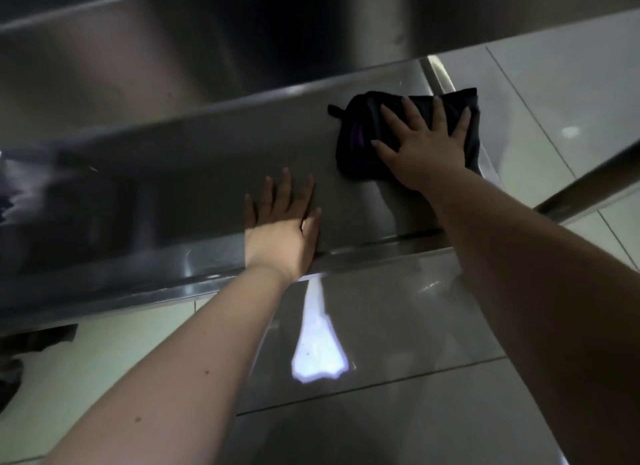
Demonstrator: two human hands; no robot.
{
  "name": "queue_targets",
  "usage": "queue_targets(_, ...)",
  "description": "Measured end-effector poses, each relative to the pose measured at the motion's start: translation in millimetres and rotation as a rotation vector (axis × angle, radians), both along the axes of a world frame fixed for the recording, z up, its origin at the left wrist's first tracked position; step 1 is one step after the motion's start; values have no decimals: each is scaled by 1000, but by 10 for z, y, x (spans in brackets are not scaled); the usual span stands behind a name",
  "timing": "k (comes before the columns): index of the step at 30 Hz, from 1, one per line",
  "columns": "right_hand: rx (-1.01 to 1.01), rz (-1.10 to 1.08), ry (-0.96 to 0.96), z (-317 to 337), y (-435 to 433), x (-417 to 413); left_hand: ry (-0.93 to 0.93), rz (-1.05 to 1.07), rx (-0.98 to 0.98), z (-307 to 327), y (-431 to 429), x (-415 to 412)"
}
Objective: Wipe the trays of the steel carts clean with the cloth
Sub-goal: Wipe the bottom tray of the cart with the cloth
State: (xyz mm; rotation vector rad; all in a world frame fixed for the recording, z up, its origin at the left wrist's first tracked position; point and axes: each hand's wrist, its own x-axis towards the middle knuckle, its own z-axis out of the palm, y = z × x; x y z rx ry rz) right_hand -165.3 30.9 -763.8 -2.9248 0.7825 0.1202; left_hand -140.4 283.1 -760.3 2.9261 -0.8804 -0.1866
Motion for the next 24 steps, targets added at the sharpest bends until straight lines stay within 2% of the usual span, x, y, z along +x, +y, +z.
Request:
queue_targets(4,23,12,-11,-18,36,325,13,-2,-98,-1,19,19)
queue_targets(7,50,153,-24,-18,480,499,44,33,-375,48,54,4)
queue_targets(10,78,365,-63,-20,1120,614,-47,195,-591,77,95,3)
queue_targets(12,81,423,-58,-32,1347,631,-45,317,-640,76,96,21)
queue_targets(15,55,393,-59,-29,1276,622,-33,341,-538,58,58,27)
queue_targets(20,10,151,-70,-64,576,450,-50,203,-169,-20,53,29)
queue_targets(24,-20,-23,-31,-75,-148,59,-15,149,-62,-64,77,46)
